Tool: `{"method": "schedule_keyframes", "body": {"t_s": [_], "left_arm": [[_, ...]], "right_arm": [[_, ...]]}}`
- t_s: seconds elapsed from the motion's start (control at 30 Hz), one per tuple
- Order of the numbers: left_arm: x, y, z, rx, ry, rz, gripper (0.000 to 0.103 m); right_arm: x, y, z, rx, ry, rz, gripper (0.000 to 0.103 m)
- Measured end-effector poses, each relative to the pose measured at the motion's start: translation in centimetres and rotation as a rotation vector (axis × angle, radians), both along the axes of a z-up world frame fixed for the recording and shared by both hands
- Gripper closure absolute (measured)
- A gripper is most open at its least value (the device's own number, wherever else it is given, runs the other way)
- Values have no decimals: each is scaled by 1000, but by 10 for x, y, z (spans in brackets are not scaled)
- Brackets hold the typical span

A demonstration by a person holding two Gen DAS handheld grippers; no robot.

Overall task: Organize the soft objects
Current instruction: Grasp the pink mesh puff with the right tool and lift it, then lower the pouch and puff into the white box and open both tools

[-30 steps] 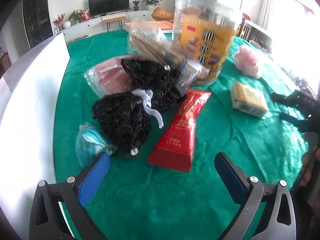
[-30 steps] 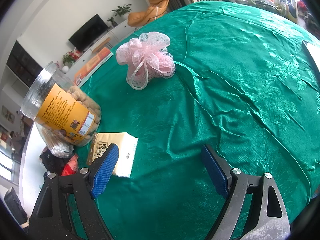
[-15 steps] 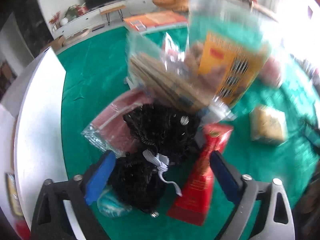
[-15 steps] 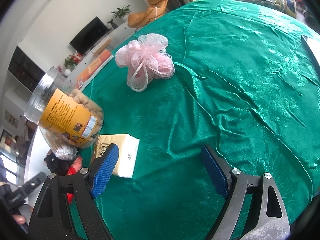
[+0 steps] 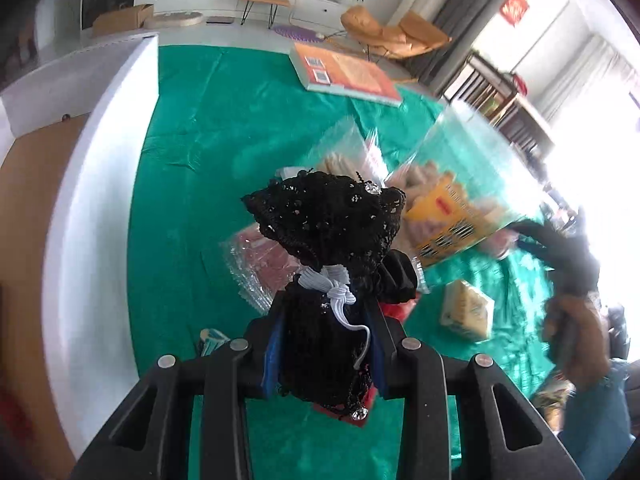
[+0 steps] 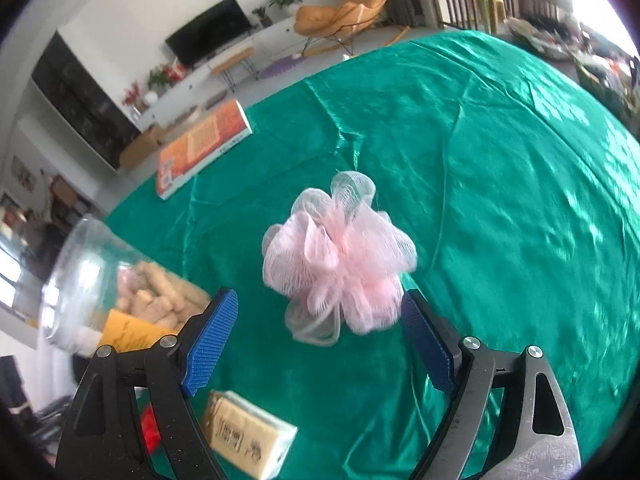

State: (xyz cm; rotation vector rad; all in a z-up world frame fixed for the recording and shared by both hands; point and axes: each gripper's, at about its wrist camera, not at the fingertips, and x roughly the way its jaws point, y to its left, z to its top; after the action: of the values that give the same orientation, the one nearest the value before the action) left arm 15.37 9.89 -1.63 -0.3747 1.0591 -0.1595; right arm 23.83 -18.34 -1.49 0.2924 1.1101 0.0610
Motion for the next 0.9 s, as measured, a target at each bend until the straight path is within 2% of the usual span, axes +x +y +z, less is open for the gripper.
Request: {"method": "schedule_keyframes", "body": {"t_s": [0.03,0.07,0.1,0.13,0.23,0.33,0.43,0.5,0.57,0.63,0.7,0.73,0.77,0.8,0.83,0.87,0.9], "left_arm": [[-4,5,6,-9,-10,7,68],[-7,13,13,-17,-24,14,68],[-11,19,18,-23,-37,22,68],[-14,27,25,-34,-52,34,68],[-19,43,35,-60,-87,64,68],[-29,63,47,-70,-120,83,68],[-46,87,63,-63,-149,115,68],[-64,108,74,-30,-164,144,68],[-85,133,84,14,-176,188,68],[-109,159,90,85,-180,247,68],[-135,182,94,201,-172,324,67],[-144,191,93,259,-164,368,60],[-152,199,92,319,-151,414,43],[-160,206,90,360,-144,454,29],[-168,212,88,383,-153,490,5],[-175,217,86,396,-170,518,0],[-179,217,87,407,-188,540,0]], "right_arm": [[10,8,-11,-43,54,25,25],[15,14,-18,-107,84,42,81],[17,19,-21,-190,93,56,92],[17,21,-19,-230,72,70,92],[9,9,7,-135,-10,49,92],[1,9,59,-56,-114,64,92],[-11,34,113,-22,-200,141,92],[-26,68,148,-7,-243,231,92],[-48,115,178,29,-283,353,91],[-71,164,196,100,-303,471,91],[-92,215,201,191,-291,580,91],[-102,243,199,240,-274,632,90],[-109,266,194,284,-252,672,88],[-116,291,186,334,-218,714,84],[-122,313,176,377,-182,742,72],[-126,333,165,428,-138,771,35],[-127,346,153,463,-97,793,18]]}}
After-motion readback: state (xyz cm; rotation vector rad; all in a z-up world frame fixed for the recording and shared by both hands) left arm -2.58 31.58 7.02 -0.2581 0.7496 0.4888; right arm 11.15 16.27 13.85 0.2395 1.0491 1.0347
